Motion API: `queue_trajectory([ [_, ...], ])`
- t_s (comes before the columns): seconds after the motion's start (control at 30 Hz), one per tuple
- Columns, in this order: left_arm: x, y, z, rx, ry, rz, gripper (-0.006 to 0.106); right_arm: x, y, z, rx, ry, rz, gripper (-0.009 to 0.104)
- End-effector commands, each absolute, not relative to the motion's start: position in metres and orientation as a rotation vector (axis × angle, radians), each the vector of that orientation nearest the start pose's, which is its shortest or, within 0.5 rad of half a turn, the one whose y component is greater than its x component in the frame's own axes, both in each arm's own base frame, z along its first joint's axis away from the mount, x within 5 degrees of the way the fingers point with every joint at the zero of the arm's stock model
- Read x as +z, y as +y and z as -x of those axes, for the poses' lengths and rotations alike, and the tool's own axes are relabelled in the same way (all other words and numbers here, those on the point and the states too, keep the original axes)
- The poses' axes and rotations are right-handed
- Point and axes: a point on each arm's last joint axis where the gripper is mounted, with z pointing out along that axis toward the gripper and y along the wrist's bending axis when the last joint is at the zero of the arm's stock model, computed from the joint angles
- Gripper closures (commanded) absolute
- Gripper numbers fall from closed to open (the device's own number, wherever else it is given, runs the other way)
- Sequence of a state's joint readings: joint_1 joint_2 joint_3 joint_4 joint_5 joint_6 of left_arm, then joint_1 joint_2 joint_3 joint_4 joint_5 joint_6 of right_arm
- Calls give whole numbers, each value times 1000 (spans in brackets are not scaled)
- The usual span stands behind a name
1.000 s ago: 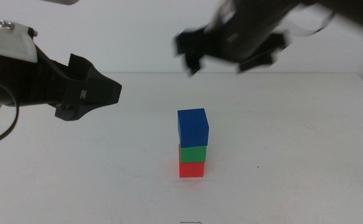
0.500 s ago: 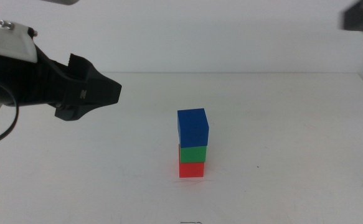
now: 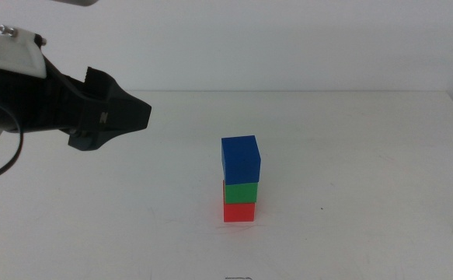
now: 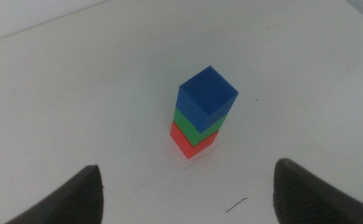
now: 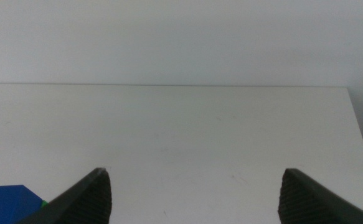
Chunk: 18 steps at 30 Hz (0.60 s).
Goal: Stack red cubes first, then green, then blue cubes in a specific spot.
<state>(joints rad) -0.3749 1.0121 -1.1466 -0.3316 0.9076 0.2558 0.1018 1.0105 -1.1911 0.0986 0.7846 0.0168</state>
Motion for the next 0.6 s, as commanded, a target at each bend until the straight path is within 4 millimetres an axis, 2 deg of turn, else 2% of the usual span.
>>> queue_trajectory([
  [0.0,421,-92,-169,-502,2075,-566,7,440,24,-192,181,2001,56,10],
  [0.13,421,-92,-169,-502,2075,-566,7,440,24,-192,181,2007,57,10],
  [0.2,425,-80,-164,-377,2030,-547,7,440,24,-192,181,2007,57,10],
  [0.27,429,-63,-163,-267,1969,-433,7,440,24,-192,181,2007,57,10],
  [0.4,431,-32,-160,-195,1842,-154,7,440,24,-192,175,2007,58,10],
  [0.57,431,-4,-148,-61,1723,6,7,440,24,-192,176,2007,58,10],
])
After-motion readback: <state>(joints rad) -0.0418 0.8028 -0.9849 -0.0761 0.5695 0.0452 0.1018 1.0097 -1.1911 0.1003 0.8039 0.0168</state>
